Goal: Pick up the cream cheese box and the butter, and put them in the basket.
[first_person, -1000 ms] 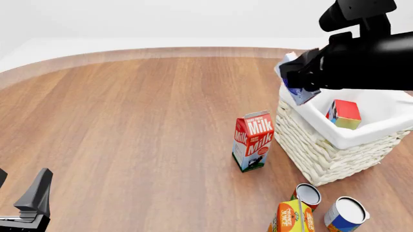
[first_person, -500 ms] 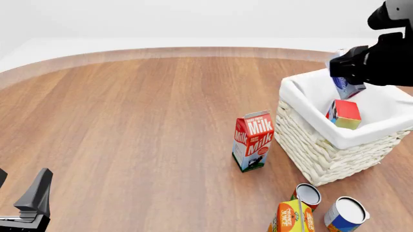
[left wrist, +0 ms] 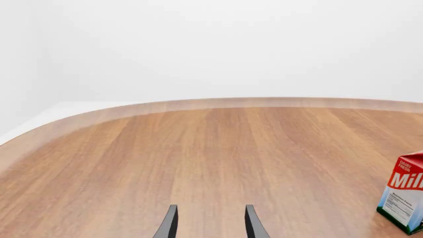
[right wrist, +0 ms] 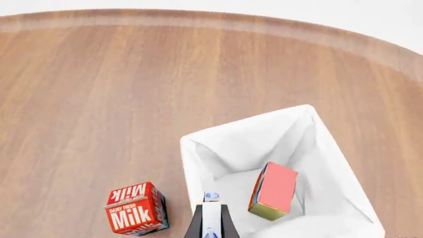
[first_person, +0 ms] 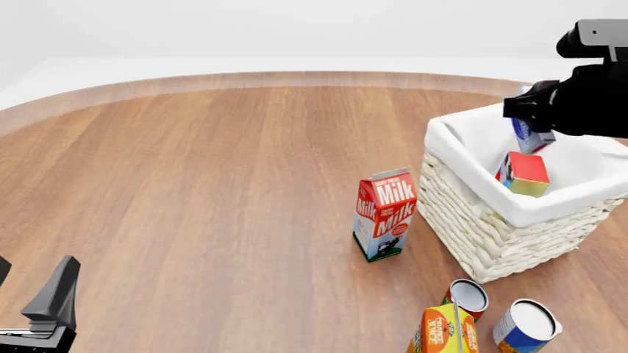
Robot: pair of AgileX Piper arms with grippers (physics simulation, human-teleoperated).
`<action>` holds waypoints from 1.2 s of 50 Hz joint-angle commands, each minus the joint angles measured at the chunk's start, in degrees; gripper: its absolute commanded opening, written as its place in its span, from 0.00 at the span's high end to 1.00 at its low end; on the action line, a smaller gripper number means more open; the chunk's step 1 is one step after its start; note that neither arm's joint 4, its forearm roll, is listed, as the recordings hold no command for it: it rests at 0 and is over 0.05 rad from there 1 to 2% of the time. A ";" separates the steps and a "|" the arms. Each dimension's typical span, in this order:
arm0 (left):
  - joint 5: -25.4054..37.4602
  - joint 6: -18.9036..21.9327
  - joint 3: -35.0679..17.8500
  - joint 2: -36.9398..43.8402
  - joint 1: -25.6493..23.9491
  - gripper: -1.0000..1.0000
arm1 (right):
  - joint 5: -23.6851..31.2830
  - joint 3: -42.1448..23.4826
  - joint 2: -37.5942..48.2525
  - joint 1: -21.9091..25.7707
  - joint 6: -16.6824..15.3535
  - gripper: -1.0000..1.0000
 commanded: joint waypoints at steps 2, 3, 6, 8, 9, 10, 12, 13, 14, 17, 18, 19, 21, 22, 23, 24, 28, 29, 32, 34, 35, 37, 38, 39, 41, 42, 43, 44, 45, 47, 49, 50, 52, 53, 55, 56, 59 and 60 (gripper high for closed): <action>0.00 0.00 0.00 0.00 0.00 0.00 | -3.35 1.34 1.89 -1.94 1.57 1.00; 0.00 0.00 0.00 0.00 0.00 0.00 | -3.57 1.45 2.04 -2.07 1.63 1.00; 0.00 0.00 0.00 0.00 0.00 0.00 | -3.34 0.43 2.52 -2.25 1.50 1.00; 0.00 0.00 0.00 0.00 0.00 0.00 | -3.41 -0.02 2.91 -2.63 1.15 1.00; 0.00 0.00 0.00 0.00 0.00 0.00 | -3.50 -0.01 3.02 -2.58 1.22 1.00; 0.00 0.00 0.00 0.00 0.00 0.00 | -3.70 0.14 3.24 -2.36 1.23 1.00; 0.00 0.00 0.00 0.00 0.00 0.00 | -4.07 0.00 3.89 -2.06 0.93 1.00; 0.00 0.00 0.00 0.00 0.00 0.00 | -4.07 0.00 3.89 -2.06 0.93 1.00; 0.00 0.00 0.00 0.00 0.00 0.00 | -4.29 -0.02 4.16 -2.13 0.39 1.00; 0.00 0.00 0.00 0.00 0.00 0.00 | -4.84 -0.23 5.05 -2.06 0.54 1.00; 0.00 0.00 0.00 0.00 0.00 0.00 | -4.93 -0.20 5.16 -2.09 0.65 1.00; 0.00 0.00 0.00 0.00 0.00 0.00 | -5.12 -0.09 5.31 -2.24 0.48 1.00; 0.00 0.00 0.00 0.00 0.00 0.00 | -5.24 -0.08 5.39 -2.15 0.78 1.00; 0.00 0.00 0.00 0.00 0.00 0.00 | -5.36 0.11 5.40 -2.14 0.74 1.00; 0.00 0.00 0.00 0.00 0.00 0.00 | -5.62 0.54 5.39 -1.99 0.82 1.00; 0.00 0.00 0.00 0.00 0.00 0.00 | -5.84 0.84 5.40 -1.97 0.89 1.00; 0.00 0.00 0.00 0.00 0.00 0.00 | -6.62 1.61 5.89 -2.69 0.75 1.00; 0.00 0.00 0.00 0.00 0.00 0.00 | -6.67 1.57 5.97 -2.87 0.74 1.00; 0.00 0.00 0.00 0.00 0.00 0.00 | -6.54 1.03 5.97 -2.93 0.99 1.00; 0.00 0.00 0.00 0.00 0.00 0.00 | -6.61 0.94 6.04 -2.61 1.05 1.00; 0.00 0.00 0.00 0.00 0.00 0.00 | -6.74 0.87 6.25 -2.59 0.93 1.00; 0.00 0.00 0.00 0.00 0.00 0.00 | -6.90 0.67 6.59 -2.85 0.68 1.00; 0.00 0.00 0.00 0.00 0.00 0.00 | -6.96 0.62 6.74 -3.01 0.68 1.00; 0.00 0.00 0.00 0.00 0.00 0.00 | -7.08 0.66 6.87 -3.19 0.58 1.00; 0.00 0.00 0.00 0.00 0.00 0.00 | -7.64 1.20 7.20 -3.47 0.57 1.00; 0.00 0.00 0.00 0.00 0.00 0.00 | -7.64 1.20 7.20 -3.47 0.57 1.00; 0.00 0.00 0.00 0.00 0.00 0.00 | -7.87 1.34 7.39 -3.58 0.56 1.00; 0.00 0.00 0.00 0.00 0.00 0.00 | -7.94 1.29 7.58 -3.75 0.45 1.00; 0.00 0.00 0.00 0.00 0.00 0.00 | -7.95 1.19 7.72 -3.82 0.55 1.00; 0.00 0.00 0.00 0.00 0.00 0.00 | -8.24 1.27 8.14 -3.94 0.43 1.00; 0.00 0.00 0.00 0.00 0.00 0.00 | -8.55 1.43 8.53 -4.15 0.19 1.00; 0.00 0.00 0.00 0.00 0.00 0.00 | -8.80 1.59 8.71 -4.35 0.04 1.00; 0.00 0.00 0.00 0.00 0.00 0.00 | -9.26 1.87 9.03 -4.57 0.17 1.00; 0.00 0.00 0.00 0.00 0.00 0.00 | -9.45 2.05 9.18 -4.60 0.22 1.00; 0.00 0.00 0.00 0.00 0.00 0.00 | -9.84 2.52 9.44 -4.60 0.29 1.00; 0.00 0.00 0.00 0.00 0.00 0.00 | -9.93 2.60 9.53 -4.61 0.29 1.00; 0.00 0.00 0.00 0.00 0.00 0.00 | -9.95 2.35 10.01 -4.84 0.24 1.00; 0.00 0.00 0.00 0.00 0.00 0.00 | -9.98 2.24 10.21 -4.96 0.14 1.00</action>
